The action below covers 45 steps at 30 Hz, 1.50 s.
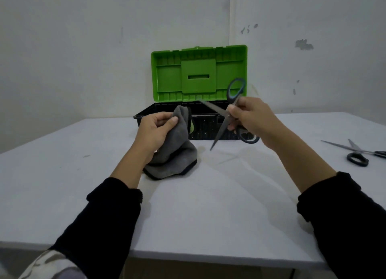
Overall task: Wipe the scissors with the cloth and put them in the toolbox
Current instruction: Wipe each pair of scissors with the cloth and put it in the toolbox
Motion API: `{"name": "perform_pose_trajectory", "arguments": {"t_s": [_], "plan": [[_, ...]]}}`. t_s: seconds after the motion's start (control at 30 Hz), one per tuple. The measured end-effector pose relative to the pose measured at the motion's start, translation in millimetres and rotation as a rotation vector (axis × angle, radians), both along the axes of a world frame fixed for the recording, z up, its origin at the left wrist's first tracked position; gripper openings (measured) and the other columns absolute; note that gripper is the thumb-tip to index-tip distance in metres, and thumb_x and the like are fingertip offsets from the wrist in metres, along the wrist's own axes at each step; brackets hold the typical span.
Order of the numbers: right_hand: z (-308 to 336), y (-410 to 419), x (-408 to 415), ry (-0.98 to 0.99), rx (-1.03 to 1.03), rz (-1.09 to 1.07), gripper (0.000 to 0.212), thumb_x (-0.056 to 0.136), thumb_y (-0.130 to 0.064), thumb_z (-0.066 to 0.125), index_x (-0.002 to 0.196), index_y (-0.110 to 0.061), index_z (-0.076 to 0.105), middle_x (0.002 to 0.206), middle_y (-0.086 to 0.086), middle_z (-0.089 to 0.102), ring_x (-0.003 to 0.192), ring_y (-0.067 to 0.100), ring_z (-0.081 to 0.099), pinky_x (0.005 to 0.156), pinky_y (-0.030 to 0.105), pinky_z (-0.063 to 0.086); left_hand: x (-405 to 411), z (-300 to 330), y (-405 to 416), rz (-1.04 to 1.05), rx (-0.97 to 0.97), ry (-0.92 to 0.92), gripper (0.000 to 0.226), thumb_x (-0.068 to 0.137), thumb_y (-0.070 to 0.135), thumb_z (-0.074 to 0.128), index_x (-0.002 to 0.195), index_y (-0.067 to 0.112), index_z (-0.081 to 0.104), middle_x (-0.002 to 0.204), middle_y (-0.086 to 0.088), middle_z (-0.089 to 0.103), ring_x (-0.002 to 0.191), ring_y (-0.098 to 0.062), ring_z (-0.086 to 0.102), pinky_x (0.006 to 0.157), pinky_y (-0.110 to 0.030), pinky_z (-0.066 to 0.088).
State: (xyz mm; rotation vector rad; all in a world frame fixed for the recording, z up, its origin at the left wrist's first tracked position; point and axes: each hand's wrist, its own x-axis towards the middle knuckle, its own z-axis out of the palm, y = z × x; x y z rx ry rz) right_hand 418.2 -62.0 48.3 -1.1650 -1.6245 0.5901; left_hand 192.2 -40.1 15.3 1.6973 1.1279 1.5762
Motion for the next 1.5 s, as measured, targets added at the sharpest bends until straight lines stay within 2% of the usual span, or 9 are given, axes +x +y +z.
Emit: {"name": "perform_pose_trajectory", "arguments": {"t_s": [0.2, 0.4, 0.5, 0.67, 0.8, 0.93, 1.13, 1.23, 1.5], "plan": [[1, -7, -17, -0.45, 0.046, 0.102, 0.031, 0.091, -0.019, 0.057, 0.061, -0.021, 0.055, 0.059, -0.005, 0.062, 0.046, 0.004, 0.061, 0.054, 0.015, 0.047, 1, 13, -12, -0.148, -0.058, 0.013, 0.013, 0.084, 0.012, 0.063, 0.096, 0.014, 0.07, 0.076, 0.01, 0.072, 0.073, -0.003, 0.066, 0.064, -0.014, 0.05], [-5, 0, -24, -0.364, 0.132, 0.029, 0.028, 0.087, -0.018, 0.064, 0.059, -0.017, 0.06, 0.058, 0.0, 0.065, 0.04, -0.004, 0.058, 0.046, 0.005, 0.041, 5, 17, -18, -0.243, -0.121, 0.109, 0.018, 0.085, 0.022, 0.061, 0.081, 0.012, 0.075, 0.073, -0.001, 0.073, 0.073, -0.012, 0.066, 0.07, -0.019, 0.051], [-5, -3, -22, -0.369, 0.189, 0.044, 0.028, 0.085, -0.017, 0.066, 0.058, -0.017, 0.06, 0.054, -0.002, 0.064, 0.041, -0.002, 0.058, 0.047, 0.005, 0.041, 8, 14, -17, -0.127, -0.007, 0.216, 0.023, 0.086, 0.019, 0.062, 0.066, 0.018, 0.073, 0.06, 0.007, 0.067, 0.063, -0.005, 0.06, 0.064, -0.017, 0.048], [-1, -5, -21, -0.475, 0.247, 0.007, 0.026, 0.087, -0.018, 0.063, 0.061, -0.012, 0.062, 0.054, 0.001, 0.065, 0.041, -0.005, 0.055, 0.047, 0.003, 0.038, 10, 15, -20, -0.132, 0.059, 0.413, 0.013, 0.069, 0.017, 0.079, 0.081, 0.019, 0.073, 0.072, 0.007, 0.07, 0.068, -0.002, 0.064, 0.068, -0.014, 0.05], [-3, -4, -24, -0.472, 0.245, 0.022, 0.026, 0.088, -0.017, 0.062, 0.063, -0.009, 0.063, 0.059, 0.006, 0.069, 0.047, 0.002, 0.063, 0.051, 0.009, 0.047, 18, 14, -23, -0.07, 0.138, 0.489, 0.008, 0.07, 0.024, 0.079, 0.074, 0.024, 0.073, 0.069, 0.008, 0.071, 0.064, 0.001, 0.064, 0.064, -0.013, 0.048], [-6, -2, -29, -0.437, 0.253, 0.018, 0.026, 0.087, -0.016, 0.063, 0.066, -0.002, 0.064, 0.06, 0.011, 0.069, 0.044, 0.004, 0.063, 0.054, 0.021, 0.053, 23, 11, -19, -0.033, 0.165, 0.541, 0.011, 0.068, 0.03, 0.077, 0.064, 0.032, 0.067, 0.066, 0.009, 0.069, 0.064, 0.001, 0.06, 0.067, -0.023, 0.049], [-4, -5, -21, -0.41, 0.246, -0.001, 0.025, 0.087, -0.017, 0.063, 0.066, -0.004, 0.067, 0.054, 0.004, 0.066, 0.043, 0.002, 0.061, 0.052, 0.012, 0.049, 23, 10, -17, -0.011, 0.104, 0.606, 0.023, 0.061, 0.053, 0.061, 0.072, 0.034, 0.069, 0.071, 0.016, 0.069, 0.078, -0.004, 0.064, 0.087, -0.042, 0.05], [-5, -5, -24, -0.418, 0.24, 0.016, 0.025, 0.087, -0.017, 0.063, 0.066, -0.004, 0.066, 0.053, 0.001, 0.065, 0.042, -0.001, 0.06, 0.048, 0.007, 0.045, 24, 10, -19, 0.03, 0.116, 0.601, 0.022, 0.058, 0.06, 0.056, 0.066, 0.041, 0.066, 0.068, 0.017, 0.067, 0.077, -0.005, 0.063, 0.084, -0.044, 0.05], [-9, -2, -21, -0.319, 0.197, 0.003, 0.026, 0.085, -0.018, 0.065, 0.063, -0.005, 0.066, 0.059, 0.012, 0.069, 0.048, 0.011, 0.064, 0.056, 0.021, 0.052, 30, 10, -21, 0.052, 0.112, 0.627, 0.014, 0.065, 0.056, 0.054, 0.065, 0.045, 0.061, 0.064, 0.025, 0.063, 0.078, -0.003, 0.061, 0.091, -0.048, 0.044]]}}
